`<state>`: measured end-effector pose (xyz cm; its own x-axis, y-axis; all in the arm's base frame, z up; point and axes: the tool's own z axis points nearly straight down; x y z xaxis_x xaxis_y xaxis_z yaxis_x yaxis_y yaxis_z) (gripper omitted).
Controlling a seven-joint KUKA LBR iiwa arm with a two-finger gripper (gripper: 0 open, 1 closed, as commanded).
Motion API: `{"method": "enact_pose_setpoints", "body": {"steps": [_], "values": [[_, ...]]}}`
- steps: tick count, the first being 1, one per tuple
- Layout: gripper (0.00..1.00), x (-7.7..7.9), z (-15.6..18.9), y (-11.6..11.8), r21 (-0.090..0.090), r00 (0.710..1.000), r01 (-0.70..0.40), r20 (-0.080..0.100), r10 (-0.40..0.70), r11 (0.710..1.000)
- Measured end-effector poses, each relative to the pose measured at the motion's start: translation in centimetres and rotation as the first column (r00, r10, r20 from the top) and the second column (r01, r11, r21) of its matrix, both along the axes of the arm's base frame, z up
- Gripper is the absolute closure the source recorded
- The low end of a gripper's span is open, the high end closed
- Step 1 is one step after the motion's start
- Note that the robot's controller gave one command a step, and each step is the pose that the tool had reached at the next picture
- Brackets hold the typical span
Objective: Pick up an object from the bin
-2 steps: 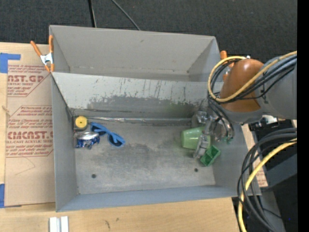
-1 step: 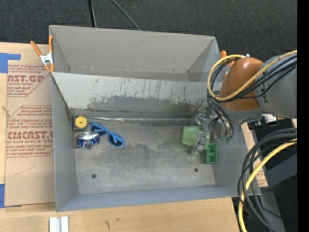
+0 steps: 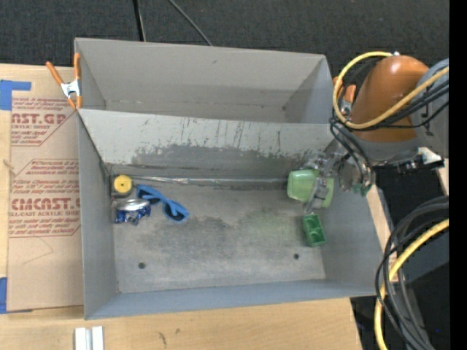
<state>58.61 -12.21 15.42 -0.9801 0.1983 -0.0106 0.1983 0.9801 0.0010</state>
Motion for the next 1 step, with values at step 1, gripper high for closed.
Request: {"method": "enact_pose_setpoints", "body": {"steps": [1], "values": [[1.00,0.08,0.02,0.05,0.001,1.000,-0.001,-0.008,0.001,1.000]]}}
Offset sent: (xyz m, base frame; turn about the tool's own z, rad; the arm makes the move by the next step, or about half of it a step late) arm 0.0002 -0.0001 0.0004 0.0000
